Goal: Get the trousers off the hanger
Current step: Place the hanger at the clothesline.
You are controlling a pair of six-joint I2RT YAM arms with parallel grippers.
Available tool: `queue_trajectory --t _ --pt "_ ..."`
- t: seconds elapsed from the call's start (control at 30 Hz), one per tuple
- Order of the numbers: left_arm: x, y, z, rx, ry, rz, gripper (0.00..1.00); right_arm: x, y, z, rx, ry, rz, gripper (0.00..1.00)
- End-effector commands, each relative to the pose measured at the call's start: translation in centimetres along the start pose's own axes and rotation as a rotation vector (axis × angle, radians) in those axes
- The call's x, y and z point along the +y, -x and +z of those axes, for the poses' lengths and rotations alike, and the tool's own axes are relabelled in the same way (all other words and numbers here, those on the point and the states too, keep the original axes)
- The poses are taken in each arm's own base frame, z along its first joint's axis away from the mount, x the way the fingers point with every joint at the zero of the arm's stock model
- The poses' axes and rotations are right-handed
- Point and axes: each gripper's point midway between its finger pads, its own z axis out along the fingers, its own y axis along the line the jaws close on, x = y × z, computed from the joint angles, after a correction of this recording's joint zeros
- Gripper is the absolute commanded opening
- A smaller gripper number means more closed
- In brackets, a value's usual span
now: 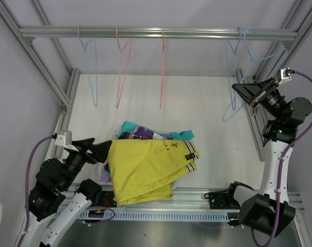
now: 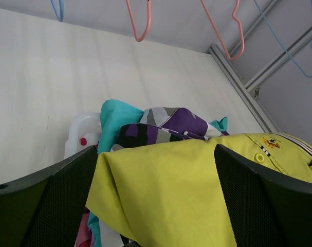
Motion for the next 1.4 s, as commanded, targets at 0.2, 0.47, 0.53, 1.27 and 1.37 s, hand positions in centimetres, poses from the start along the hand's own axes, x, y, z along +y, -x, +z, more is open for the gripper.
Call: queue_trajectory --t 0.2,0.47,0.53,1.27,1.37 --pt "0.3 0.2 -0.3 -0.029 0.005 -0.007 0.99 6.0 -5.5 -0.9 0.075 0.095 -0.081 0.0" --pt "0.4 0.2 -0.3 -0.026 0.01 -0.003 0.99 3.9 -5.0 0.7 0.128 0.187 0.013 0.0" --pt "0.5 0.2 -0.4 -0.028 0.015 -0.003 1.0 4.5 -4.5 0.8 0.128 0.249 0.028 0.0" --pt "1.6 0.0 0.4 -0.033 0.079 0.011 0.99 1.8 2.9 2.4 0.109 0.373 0.032 0.0" --pt "1.8 0.0 0.5 -0.031 0.089 0.013 0.99 0.0 3.8 2.9 0.091 0.366 0.064 0.0"
